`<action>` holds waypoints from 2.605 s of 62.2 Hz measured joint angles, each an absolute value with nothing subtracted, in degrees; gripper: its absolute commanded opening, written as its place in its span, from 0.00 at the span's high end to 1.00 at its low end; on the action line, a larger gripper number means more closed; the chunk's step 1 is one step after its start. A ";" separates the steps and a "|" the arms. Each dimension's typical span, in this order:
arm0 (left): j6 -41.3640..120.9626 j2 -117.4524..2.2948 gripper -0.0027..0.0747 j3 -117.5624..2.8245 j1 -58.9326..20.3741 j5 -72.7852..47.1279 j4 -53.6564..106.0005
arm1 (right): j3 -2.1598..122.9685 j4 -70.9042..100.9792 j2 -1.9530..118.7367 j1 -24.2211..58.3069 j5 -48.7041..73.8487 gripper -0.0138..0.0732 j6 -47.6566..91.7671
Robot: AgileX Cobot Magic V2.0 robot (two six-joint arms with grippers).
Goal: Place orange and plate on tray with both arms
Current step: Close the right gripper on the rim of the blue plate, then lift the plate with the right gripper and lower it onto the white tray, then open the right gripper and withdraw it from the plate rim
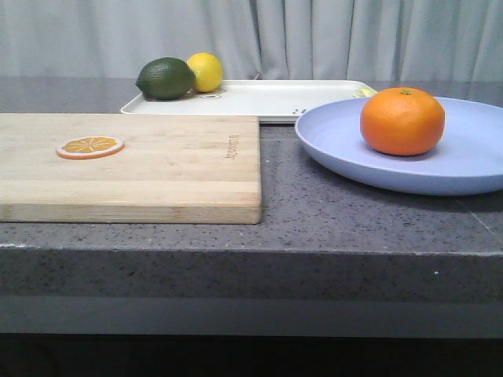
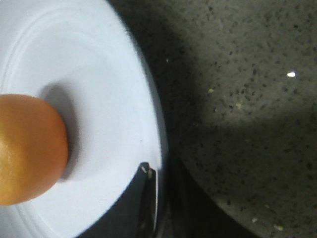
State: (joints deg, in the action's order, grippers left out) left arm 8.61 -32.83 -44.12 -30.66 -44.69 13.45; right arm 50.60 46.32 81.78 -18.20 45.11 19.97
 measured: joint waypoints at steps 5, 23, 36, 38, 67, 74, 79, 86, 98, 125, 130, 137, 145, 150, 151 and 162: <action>8.61 -32.83 0.12 -44.12 -30.66 -44.69 13.45 | 50.60 45.90 81.86 -18.20 45.17 0.91 19.97; 8.61 -32.83 0.12 -44.12 -30.66 -44.69 13.45 | 50.60 45.81 81.86 -18.20 45.43 0.92 20.09; 8.61 -32.83 0.12 -44.12 -30.66 -44.69 13.45 | 50.60 46.50 81.86 -18.20 47.03 0.92 20.09; 8.61 -32.83 0.12 -44.12 -30.66 -44.69 13.45 | 50.60 46.82 81.86 -18.20 47.16 0.92 20.19; 8.64 -32.83 0.12 -44.12 -30.66 -44.69 13.45 | 57.37 49.21 81.99 -17.69 48.21 0.92 11.93; 8.64 -32.83 0.12 -44.12 -30.66 -44.69 13.45 | 62.44 48.34 83.32 -15.56 48.26 0.92 7.92; 8.74 -32.83 0.12 -44.12 -30.66 -44.69 13.45 | 66.70 46.01 85.88 -13.08 48.59 0.92 4.23; 8.74 -32.83 0.12 -44.12 -30.66 -44.69 13.45 | 72.60 43.19 90.23 -9.64 48.96 0.92 0.00; 8.74 -32.83 0.12 -44.12 -30.66 -44.69 13.45 | 84.54 39.28 99.01 -4.31 50.04 0.92 -6.14; 8.74 -32.83 0.12 -44.12 -30.66 -44.69 13.45 | 110.90 31.98 119.44 1.74 52.90 0.92 -15.83; 8.76 -32.83 0.12 -44.12 -30.66 -44.74 13.45 | 115.05 31.83 122.08 2.00 53.55 0.92 -16.27; 8.76 -32.83 0.12 -44.12 -30.66 -44.74 13.45 | 118.34 31.50 124.60 2.23 53.91 0.92 -16.64; 8.76 -32.83 0.12 -44.12 -30.66 -44.74 13.55 | 119.58 31.13 125.55 2.25 54.01 0.92 -16.66; 8.76 -32.83 0.12 -44.12 -30.66 -44.74 13.55 | 119.78 31.02 125.80 2.25 53.90 0.92 -16.66; 8.76 -32.83 0.12 -44.12 -30.66 -44.74 13.55 | 119.78 31.02 125.92 2.25 53.75 0.92 -16.66; 8.76 -32.83 0.12 -44.12 -30.66 -44.74 13.55 | 119.78 30.82 126.93 2.25 52.80 0.92 -16.88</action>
